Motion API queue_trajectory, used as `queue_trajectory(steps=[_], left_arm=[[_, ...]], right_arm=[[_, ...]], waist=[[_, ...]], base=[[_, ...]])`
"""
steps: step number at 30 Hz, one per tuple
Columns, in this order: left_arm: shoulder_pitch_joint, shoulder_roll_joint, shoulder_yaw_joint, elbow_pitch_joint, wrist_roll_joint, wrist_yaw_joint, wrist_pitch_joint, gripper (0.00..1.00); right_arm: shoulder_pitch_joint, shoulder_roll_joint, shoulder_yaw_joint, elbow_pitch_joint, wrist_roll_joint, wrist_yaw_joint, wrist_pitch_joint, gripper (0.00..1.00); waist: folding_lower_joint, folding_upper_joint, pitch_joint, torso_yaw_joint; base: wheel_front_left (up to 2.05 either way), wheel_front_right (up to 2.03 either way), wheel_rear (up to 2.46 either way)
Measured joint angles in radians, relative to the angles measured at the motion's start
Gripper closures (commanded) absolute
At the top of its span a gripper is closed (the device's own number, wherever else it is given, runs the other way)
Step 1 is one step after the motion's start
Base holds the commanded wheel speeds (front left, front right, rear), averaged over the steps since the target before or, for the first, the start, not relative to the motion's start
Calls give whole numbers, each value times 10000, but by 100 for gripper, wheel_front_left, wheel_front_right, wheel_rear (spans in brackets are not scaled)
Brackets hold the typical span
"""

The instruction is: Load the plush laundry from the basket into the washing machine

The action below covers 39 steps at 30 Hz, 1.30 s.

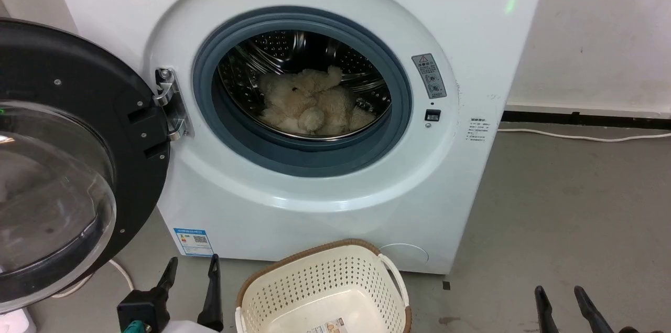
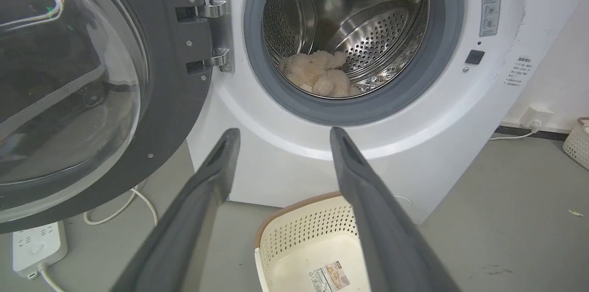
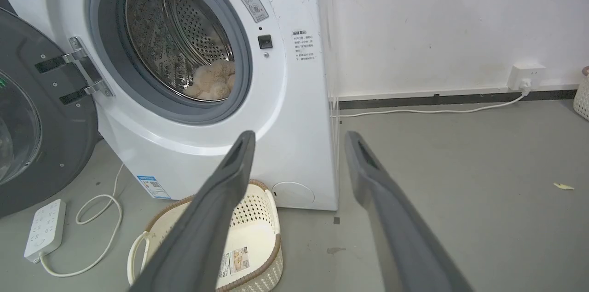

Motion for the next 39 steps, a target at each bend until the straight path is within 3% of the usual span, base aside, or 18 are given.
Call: queue_trajectory(steps=[16,17,39], left_arm=[[0,-84,-10,-117,-226,13,-96,0],[-1,-86,-8,-113,-222,10,-92,100],[-15,-272,207,-111,125,-178,46,100]], right_arm=[[28,-2,29,92,6,0,40,0],[28,0,25,92,6,0,44,100],[-167,0,59,130,-178,0,169,100]], waist=[[0,0,-18,19],[0,0,-19,20],[1,0,95,0]], base=[[0,0,0],[0,0,0],[0,0,0]])
